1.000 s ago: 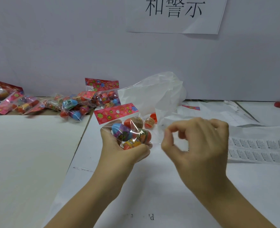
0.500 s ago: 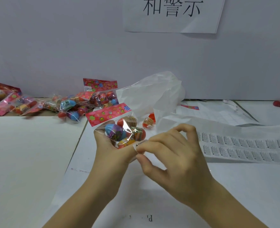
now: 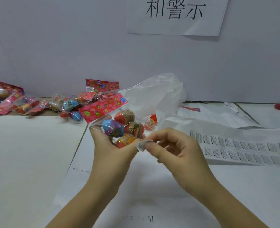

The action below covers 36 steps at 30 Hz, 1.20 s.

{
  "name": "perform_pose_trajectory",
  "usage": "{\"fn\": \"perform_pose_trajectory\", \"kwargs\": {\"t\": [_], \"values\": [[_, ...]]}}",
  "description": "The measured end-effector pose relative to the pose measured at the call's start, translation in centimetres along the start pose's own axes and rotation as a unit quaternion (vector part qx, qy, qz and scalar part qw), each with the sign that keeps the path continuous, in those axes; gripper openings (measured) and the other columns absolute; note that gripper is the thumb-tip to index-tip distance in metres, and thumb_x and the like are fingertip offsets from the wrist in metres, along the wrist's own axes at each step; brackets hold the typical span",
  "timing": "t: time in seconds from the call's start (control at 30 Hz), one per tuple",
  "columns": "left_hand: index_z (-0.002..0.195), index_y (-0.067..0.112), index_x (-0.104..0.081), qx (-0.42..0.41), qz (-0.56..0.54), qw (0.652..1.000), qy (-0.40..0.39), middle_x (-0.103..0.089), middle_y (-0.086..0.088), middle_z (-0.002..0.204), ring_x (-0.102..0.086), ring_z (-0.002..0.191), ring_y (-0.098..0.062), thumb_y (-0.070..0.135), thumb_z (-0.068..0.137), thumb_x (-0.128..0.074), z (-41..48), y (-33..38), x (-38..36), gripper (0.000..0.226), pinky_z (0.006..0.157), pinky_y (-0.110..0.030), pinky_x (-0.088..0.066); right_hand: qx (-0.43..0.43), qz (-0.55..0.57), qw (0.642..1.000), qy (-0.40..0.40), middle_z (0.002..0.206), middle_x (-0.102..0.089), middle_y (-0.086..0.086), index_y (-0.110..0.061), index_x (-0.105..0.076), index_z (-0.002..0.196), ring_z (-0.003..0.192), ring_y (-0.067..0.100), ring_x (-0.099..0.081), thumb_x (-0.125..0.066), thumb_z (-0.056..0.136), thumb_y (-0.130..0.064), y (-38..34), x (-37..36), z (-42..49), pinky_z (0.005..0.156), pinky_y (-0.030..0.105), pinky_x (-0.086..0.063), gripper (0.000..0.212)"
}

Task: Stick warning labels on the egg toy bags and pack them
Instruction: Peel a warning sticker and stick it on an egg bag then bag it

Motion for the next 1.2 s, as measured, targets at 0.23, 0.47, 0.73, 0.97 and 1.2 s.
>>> {"fn": "perform_pose_trajectory", "kwargs": {"t": [0.23,0.47,0.73,0.97,1.2], "values": [[0.123,0.037,-0.043,0.038,-0.017,0.998,-0.037,-0.069,-0.007,0.114,-0.071,0.1,-0.032,0.015,0.045,-0.086,0.1,-0.1,-0.6,0.092,0.089,-0.046,-0.057,0.012,0.121,0.978,0.168,0.096,-0.073,-0.005,-0.03,-0.044,0.109,0.084,0.011,-0.07,-0.064,0.081,-0.032,-0.1,5.2,1.4,0.071,0.025,-0.058,0.034],[0.128,0.032,-0.042,0.022,-0.016,0.996,-0.084,-0.069,-0.011,0.114,-0.073,0.094,-0.032,0.006,0.05,-0.084,-0.4,0.2,-1.7,0.092,0.082,-0.042,-0.06,-0.001,0.137,0.985,0.102,0.082,-0.076,0.001,-0.045,-0.033,0.118,0.079,0.01,-0.072,-0.08,0.057,-0.031,0.3,4.0,1.6,0.073,0.014,-0.052,0.078],[0.123,0.033,-0.045,0.017,-0.032,0.994,-0.106,-0.071,-0.009,0.111,-0.073,0.094,-0.032,0.011,0.044,-0.087,-0.6,0.5,-1.8,0.092,0.078,-0.039,-0.061,-0.027,0.179,0.979,0.094,0.077,-0.075,0.003,-0.034,-0.038,0.124,0.07,0.012,-0.07,-0.073,0.065,-0.028,1.0,3.9,1.6,0.073,0.02,-0.055,0.069],[0.122,0.033,-0.046,0.023,-0.039,0.993,-0.113,-0.073,-0.006,0.106,-0.074,0.091,-0.031,0.005,0.046,-0.085,-0.6,0.6,-1.9,0.09,0.075,-0.035,-0.061,-0.059,0.184,0.979,0.072,0.091,-0.075,0.003,-0.039,-0.031,0.126,0.078,0.018,-0.071,-0.081,0.059,-0.057,1.2,3.8,1.9,0.068,0.029,-0.057,0.086],[0.121,0.03,-0.05,0.049,-0.059,0.987,-0.141,-0.074,-0.003,0.101,-0.072,0.096,-0.029,0.006,0.039,-0.088,-0.7,0.5,-2.4,0.093,0.071,-0.03,-0.059,-0.131,0.262,0.955,0.042,0.088,-0.075,0.015,-0.032,-0.036,0.132,0.077,0.028,-0.072,-0.089,0.054,-0.015,3.0,2.5,1.8,0.067,0.036,-0.06,0.096]]}}
Point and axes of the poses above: each hand's wrist, its own z-axis towards the middle knuckle, its own x-axis out of the back of the hand, y = z × x, the point moved 8 cm from there along z, towards the middle knuckle
